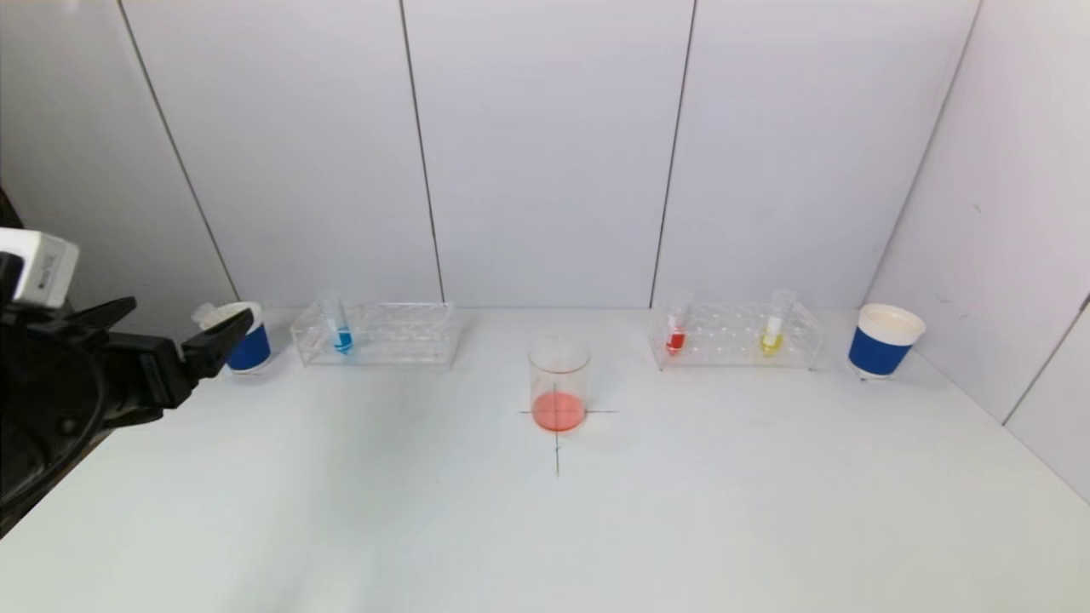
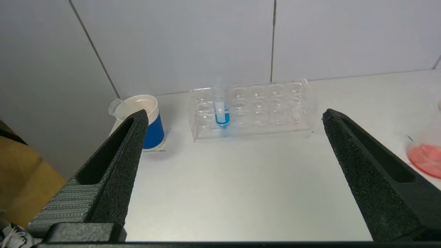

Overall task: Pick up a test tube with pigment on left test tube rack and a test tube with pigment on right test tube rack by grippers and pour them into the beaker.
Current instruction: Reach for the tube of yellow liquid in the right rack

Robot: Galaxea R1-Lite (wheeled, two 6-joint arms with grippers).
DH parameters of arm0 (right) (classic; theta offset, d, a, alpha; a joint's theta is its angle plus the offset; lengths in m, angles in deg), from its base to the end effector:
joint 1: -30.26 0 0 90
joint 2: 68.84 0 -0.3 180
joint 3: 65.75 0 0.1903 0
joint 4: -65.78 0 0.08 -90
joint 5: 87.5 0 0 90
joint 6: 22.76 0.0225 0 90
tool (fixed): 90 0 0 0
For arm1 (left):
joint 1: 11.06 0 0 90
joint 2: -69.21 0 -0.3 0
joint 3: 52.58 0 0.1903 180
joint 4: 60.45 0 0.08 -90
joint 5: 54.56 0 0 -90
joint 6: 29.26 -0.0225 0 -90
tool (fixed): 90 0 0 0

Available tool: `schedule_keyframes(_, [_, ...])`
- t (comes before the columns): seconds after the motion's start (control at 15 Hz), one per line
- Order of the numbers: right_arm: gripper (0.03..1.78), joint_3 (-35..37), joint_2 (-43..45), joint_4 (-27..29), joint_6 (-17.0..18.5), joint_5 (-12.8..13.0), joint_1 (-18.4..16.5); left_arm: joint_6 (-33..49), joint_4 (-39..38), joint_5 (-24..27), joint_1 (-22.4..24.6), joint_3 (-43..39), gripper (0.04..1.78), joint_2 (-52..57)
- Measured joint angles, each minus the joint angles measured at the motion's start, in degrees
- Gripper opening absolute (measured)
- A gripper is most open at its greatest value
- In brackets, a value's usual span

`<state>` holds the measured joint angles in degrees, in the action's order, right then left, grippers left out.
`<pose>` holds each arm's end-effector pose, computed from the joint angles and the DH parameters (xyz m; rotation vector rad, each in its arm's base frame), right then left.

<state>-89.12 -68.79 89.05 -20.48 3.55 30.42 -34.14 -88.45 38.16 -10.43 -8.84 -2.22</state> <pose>-0.0229 -0.0005 0.0756 0.0398 -0.0029 -0.0155 0.1754 0.0009 0.1965 0.0853 -0.0070 -0.0362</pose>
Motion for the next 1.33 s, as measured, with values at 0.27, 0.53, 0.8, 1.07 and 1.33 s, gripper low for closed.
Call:
schedule_keyframes(0.27, [1.77, 0.0, 0.0, 0.0, 0.0, 0.0, 0.0, -0.1, 7.1, 0.4, -0.2, -6.6, 1.76, 15.4])
schedule_keyframes(0.53, [1.77, 0.0, 0.0, 0.0, 0.0, 0.0, 0.0, 0.1, 23.0, 1.2, -0.2, -8.2, 1.76, 33.7])
schedule_keyframes(0.8, [1.77, 0.0, 0.0, 0.0, 0.0, 0.0, 0.0, 0.3, 42.9, 3.5, -0.3, -7.8, 1.76, 53.2])
schedule_keyframes(1.07, [1.77, 0.0, 0.0, 0.0, 0.0, 0.0, 0.0, 1.2, 57.3, 3.0, -0.3, -10.1, 1.76, 67.3])
schedule_keyframes(1.33, [1.77, 0.0, 0.0, 0.0, 0.0, 0.0, 0.0, 1.4, 52.8, 0.5, -0.4, -17.5, 1.76, 70.8])
